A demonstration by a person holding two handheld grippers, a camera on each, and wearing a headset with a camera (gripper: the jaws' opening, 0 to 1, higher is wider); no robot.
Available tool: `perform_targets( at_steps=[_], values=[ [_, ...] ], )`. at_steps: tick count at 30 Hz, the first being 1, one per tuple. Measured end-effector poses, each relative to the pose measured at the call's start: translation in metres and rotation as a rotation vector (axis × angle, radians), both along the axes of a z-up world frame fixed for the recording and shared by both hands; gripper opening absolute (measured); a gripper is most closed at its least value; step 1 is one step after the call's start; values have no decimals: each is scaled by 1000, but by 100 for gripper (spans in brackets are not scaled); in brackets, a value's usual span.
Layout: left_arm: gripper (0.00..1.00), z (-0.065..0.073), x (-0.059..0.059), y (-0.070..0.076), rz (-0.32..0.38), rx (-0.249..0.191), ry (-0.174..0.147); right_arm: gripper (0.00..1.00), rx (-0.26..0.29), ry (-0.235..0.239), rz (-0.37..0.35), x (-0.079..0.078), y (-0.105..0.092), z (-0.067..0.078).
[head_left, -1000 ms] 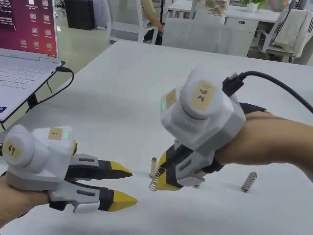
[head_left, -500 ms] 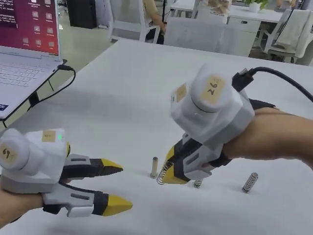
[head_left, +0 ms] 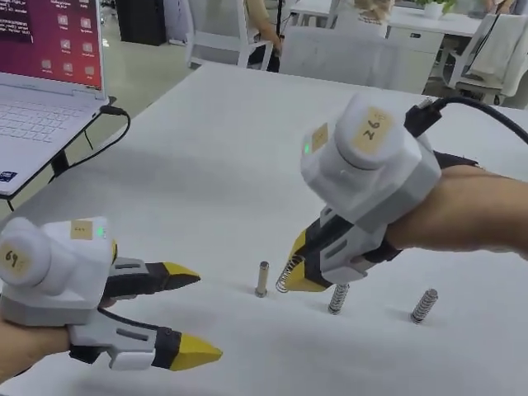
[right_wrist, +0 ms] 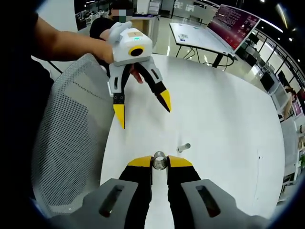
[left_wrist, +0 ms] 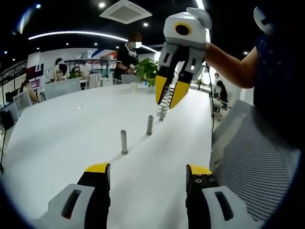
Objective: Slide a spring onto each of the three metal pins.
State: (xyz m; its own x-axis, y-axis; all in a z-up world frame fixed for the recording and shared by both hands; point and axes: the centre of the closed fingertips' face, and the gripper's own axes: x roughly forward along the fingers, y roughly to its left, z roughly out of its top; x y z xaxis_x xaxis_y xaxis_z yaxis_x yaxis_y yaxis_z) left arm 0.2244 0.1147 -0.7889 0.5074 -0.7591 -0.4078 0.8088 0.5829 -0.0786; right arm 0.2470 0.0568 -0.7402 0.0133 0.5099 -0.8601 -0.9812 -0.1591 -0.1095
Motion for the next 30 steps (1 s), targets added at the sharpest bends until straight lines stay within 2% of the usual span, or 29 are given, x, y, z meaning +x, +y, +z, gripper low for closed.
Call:
perform_targets(
  at_steps=[11, 21, 30],
  values=[
    [71, -4, 1, 4, 19, 15, 2, 9, 2, -16, -22, 17, 4, 5],
    [77, -6, 0, 2, 13, 32, 0, 9, -23, -34, -25, 40, 15, 4],
    [79, -7, -3, 1, 8, 36, 4, 9, -49, -32, -21, 44, 21, -2]
  ],
)
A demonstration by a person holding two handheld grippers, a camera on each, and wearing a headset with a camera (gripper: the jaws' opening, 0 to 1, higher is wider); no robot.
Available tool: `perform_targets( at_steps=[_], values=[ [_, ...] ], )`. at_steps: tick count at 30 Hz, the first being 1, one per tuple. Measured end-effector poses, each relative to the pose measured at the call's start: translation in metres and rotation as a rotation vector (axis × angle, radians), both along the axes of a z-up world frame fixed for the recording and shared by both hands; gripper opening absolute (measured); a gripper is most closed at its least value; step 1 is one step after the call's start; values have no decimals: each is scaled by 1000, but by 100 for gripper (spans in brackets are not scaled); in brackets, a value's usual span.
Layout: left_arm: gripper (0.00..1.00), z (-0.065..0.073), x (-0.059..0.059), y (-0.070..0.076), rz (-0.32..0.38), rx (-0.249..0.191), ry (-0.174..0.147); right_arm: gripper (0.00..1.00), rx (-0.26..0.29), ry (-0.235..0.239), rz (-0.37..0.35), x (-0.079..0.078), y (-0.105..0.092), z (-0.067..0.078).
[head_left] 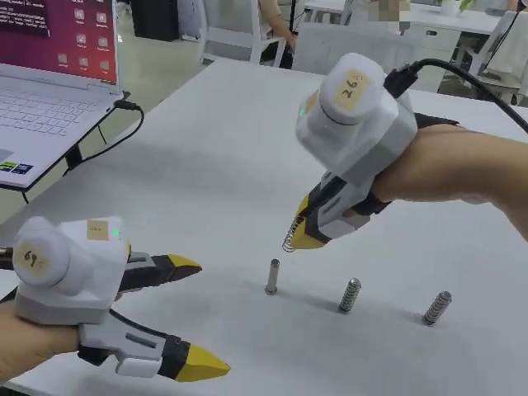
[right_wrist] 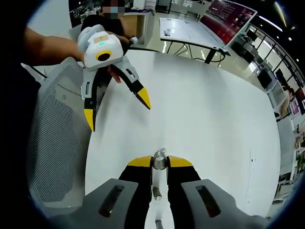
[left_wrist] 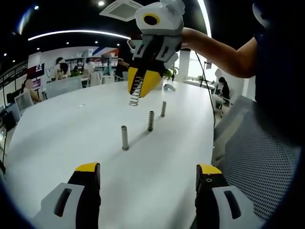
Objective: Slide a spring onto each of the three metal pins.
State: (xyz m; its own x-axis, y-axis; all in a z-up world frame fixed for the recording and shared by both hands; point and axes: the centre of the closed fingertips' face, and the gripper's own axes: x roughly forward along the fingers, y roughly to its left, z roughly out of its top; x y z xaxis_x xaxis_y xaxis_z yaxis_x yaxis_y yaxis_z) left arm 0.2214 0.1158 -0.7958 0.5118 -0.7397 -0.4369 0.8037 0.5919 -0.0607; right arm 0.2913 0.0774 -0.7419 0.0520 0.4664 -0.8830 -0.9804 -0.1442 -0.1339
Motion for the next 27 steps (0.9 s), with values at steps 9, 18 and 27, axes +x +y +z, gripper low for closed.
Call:
perform_targets(
  at_steps=[9, 18, 27],
  values=[
    [81, 2, -4, -2, 0, -3, 2, 9, -32, 14, 8, 2, 7, -13],
    [81, 3, -7, -1, 6, -2, 5, 9, -56, 31, 10, 9, 13, -28],
    [80, 2, -9, 2, 11, -4, 8, 9, -74, 39, 5, 13, 12, -36]
  ],
)
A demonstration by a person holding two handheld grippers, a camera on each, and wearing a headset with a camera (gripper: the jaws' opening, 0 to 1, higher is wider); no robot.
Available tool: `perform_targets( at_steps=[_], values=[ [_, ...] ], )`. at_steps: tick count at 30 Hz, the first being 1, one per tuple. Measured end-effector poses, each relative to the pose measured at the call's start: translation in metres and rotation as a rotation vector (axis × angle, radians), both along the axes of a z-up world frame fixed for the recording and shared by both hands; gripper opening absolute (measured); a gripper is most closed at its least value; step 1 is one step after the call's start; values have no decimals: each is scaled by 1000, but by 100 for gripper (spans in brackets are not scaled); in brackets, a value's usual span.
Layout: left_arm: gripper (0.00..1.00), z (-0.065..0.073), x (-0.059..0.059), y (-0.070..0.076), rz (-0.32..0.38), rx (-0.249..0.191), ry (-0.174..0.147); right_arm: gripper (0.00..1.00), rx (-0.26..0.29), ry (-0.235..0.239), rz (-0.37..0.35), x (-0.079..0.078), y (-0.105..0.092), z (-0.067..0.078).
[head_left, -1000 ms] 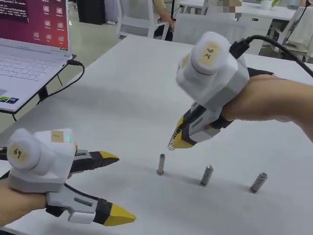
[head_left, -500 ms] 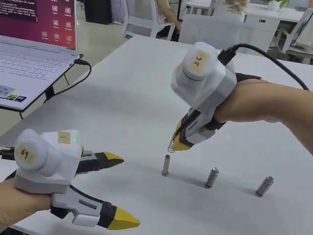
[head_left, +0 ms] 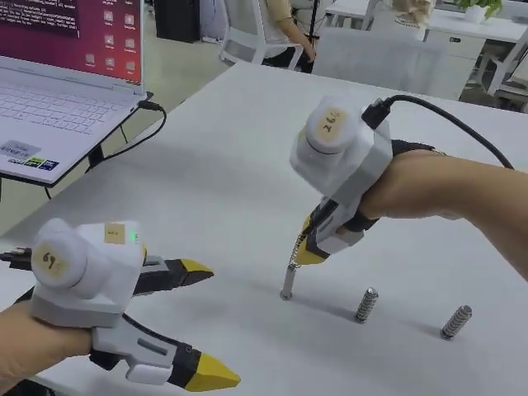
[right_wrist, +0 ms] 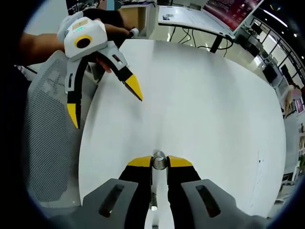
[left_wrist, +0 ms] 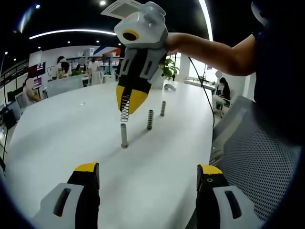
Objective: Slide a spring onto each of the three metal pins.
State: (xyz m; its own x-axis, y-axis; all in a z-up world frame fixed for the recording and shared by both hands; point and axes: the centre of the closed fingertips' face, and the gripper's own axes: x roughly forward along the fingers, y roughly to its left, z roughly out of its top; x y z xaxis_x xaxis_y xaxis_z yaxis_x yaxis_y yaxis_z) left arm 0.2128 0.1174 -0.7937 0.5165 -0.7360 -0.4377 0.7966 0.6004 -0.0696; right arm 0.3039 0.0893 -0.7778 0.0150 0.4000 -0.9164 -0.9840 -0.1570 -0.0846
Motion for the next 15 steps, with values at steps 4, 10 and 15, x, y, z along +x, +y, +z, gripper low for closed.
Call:
perform_targets(
  at_steps=[4, 10, 15],
  values=[
    [80, -1, 0, 0, -1, 0, 3, 9, 0, 0, 3, 0, 1, -2],
    [79, -1, 0, 0, -1, -1, 2, 9, -8, 6, -1, 2, 2, -7],
    [78, -2, 0, 3, 3, -1, 4, 9, -13, 11, -3, 2, 2, -11]
  ],
)
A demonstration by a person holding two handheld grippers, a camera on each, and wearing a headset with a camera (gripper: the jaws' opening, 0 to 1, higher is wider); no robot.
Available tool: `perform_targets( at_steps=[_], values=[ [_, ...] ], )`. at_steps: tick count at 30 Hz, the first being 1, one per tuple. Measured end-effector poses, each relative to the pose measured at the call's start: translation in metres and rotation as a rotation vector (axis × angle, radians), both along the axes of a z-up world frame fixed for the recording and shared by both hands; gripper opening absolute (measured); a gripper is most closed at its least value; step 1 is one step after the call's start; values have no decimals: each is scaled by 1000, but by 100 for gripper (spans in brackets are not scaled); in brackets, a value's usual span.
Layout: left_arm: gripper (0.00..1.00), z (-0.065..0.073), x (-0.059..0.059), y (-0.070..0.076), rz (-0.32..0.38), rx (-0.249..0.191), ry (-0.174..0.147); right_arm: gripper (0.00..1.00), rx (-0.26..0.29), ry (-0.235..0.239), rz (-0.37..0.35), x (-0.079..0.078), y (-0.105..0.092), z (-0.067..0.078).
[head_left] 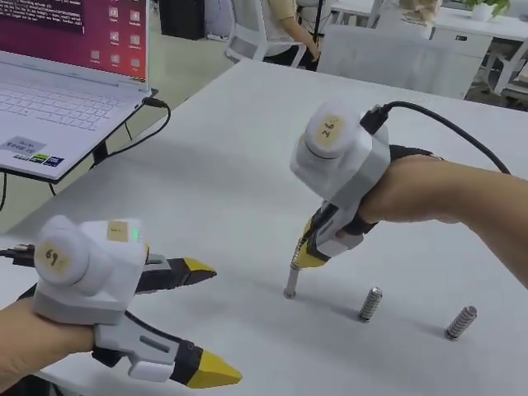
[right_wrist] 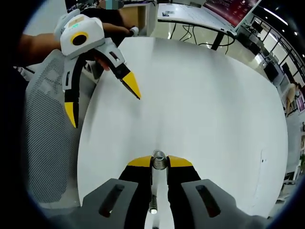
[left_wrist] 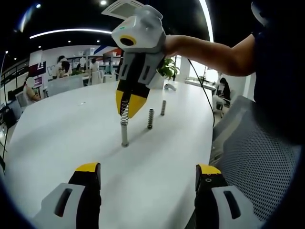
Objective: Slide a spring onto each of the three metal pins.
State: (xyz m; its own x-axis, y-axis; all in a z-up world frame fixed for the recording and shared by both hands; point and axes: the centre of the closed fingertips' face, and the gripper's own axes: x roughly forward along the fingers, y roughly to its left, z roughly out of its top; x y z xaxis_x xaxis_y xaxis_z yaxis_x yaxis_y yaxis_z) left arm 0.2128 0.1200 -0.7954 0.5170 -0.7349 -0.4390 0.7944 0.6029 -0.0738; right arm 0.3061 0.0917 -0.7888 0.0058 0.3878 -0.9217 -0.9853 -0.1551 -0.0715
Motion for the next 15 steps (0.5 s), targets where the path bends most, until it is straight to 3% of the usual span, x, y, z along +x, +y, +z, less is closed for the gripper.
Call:
perform_targets(
  at_steps=[15],
  values=[
    [76, -1, 0, 1, -6, 1, 7, 9, -27, 19, -5, -2, 1, -23]
  ],
)
